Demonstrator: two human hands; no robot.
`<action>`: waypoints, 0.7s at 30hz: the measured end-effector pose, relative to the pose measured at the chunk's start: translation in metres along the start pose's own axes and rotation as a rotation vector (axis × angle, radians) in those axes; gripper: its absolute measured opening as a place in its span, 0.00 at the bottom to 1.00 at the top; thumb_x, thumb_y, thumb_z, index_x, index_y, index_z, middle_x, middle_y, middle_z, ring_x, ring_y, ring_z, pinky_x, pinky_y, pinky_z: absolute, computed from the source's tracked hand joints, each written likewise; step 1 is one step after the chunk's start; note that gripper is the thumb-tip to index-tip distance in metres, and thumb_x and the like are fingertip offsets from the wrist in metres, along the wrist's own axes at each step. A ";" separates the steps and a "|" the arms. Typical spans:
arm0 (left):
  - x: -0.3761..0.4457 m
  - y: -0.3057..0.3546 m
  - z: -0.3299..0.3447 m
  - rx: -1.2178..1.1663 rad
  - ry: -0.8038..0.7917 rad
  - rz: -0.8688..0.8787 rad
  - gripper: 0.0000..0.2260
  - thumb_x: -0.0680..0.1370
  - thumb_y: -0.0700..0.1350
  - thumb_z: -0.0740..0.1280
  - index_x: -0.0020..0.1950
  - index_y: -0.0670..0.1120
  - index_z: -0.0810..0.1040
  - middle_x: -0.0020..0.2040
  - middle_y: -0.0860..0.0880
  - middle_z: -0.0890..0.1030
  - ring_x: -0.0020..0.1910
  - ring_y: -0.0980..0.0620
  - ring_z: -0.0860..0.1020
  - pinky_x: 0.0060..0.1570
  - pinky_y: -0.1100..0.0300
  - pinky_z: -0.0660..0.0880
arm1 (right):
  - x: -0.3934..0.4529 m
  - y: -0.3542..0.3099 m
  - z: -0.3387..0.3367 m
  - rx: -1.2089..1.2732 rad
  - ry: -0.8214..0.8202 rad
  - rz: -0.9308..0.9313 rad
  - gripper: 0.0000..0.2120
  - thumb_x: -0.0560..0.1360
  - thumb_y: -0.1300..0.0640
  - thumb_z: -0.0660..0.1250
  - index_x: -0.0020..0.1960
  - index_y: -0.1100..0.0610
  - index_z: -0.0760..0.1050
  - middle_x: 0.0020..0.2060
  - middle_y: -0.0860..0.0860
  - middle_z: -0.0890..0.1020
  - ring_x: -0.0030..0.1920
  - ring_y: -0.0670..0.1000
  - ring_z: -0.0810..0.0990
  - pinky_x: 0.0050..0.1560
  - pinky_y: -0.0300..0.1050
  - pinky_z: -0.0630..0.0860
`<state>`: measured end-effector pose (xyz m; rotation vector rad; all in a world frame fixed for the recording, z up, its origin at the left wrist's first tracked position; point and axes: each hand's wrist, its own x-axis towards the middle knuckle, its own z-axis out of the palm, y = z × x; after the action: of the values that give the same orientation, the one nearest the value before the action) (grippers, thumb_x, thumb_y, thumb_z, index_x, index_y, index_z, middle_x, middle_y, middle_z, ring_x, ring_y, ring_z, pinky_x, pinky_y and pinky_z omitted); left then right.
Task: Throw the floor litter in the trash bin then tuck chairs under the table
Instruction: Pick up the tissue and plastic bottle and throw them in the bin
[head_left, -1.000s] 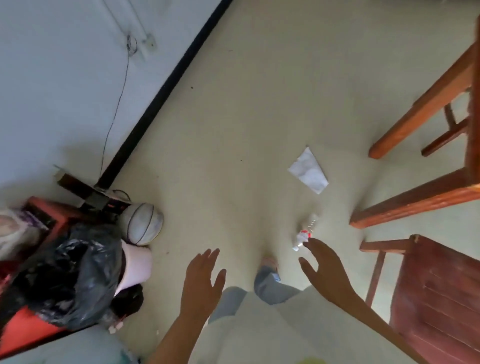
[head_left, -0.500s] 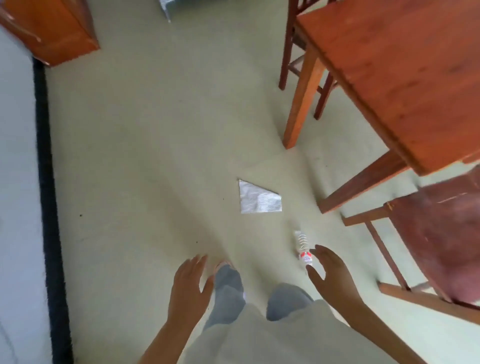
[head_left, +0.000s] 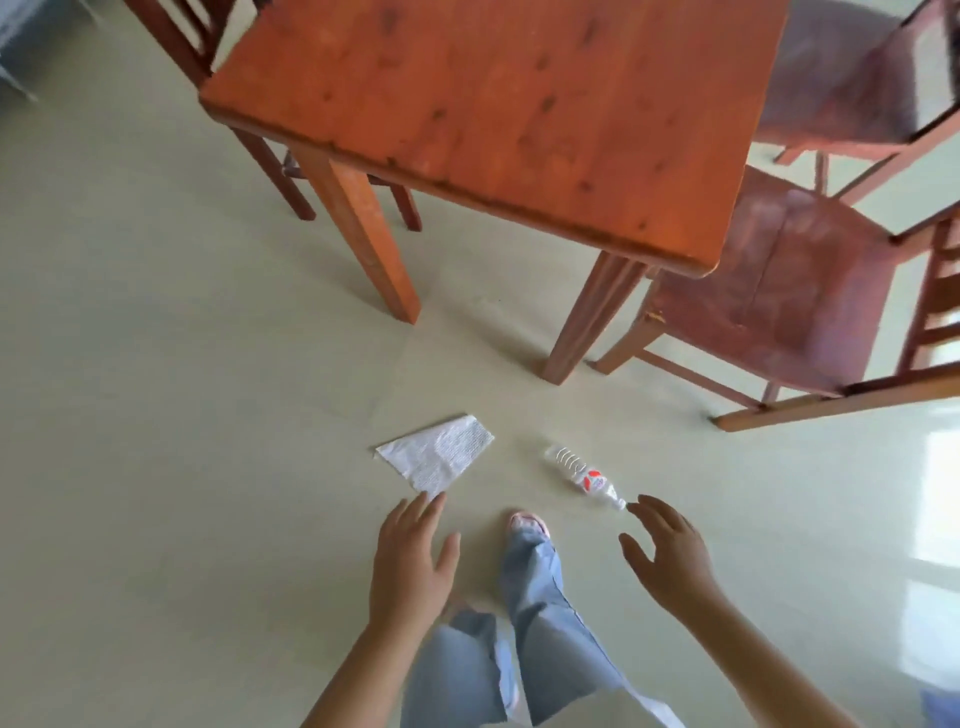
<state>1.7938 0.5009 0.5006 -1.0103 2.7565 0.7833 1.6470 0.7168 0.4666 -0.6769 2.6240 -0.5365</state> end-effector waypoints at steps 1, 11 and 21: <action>0.015 -0.003 0.005 -0.004 -0.025 0.029 0.22 0.70 0.51 0.56 0.53 0.38 0.78 0.50 0.39 0.82 0.48 0.35 0.80 0.44 0.40 0.76 | 0.015 -0.009 0.012 0.000 0.021 -0.030 0.18 0.65 0.52 0.62 0.45 0.65 0.80 0.44 0.64 0.83 0.41 0.65 0.82 0.40 0.64 0.76; 0.113 -0.097 0.108 0.092 -0.228 0.217 0.19 0.68 0.50 0.59 0.49 0.40 0.80 0.46 0.41 0.84 0.45 0.38 0.81 0.38 0.44 0.79 | 0.087 -0.045 0.171 0.083 0.048 0.152 0.17 0.64 0.52 0.63 0.45 0.63 0.80 0.43 0.62 0.83 0.40 0.64 0.82 0.40 0.62 0.76; 0.219 -0.230 0.319 0.210 -0.308 0.222 0.23 0.67 0.51 0.55 0.47 0.37 0.80 0.43 0.37 0.83 0.42 0.35 0.81 0.37 0.41 0.78 | 0.136 0.123 0.373 0.034 0.013 0.467 0.18 0.72 0.61 0.68 0.60 0.66 0.72 0.61 0.63 0.74 0.61 0.63 0.71 0.61 0.56 0.64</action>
<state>1.7437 0.3857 0.0682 -0.5046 2.6357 0.5985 1.6556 0.6467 0.0572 -0.0384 2.6503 -0.4388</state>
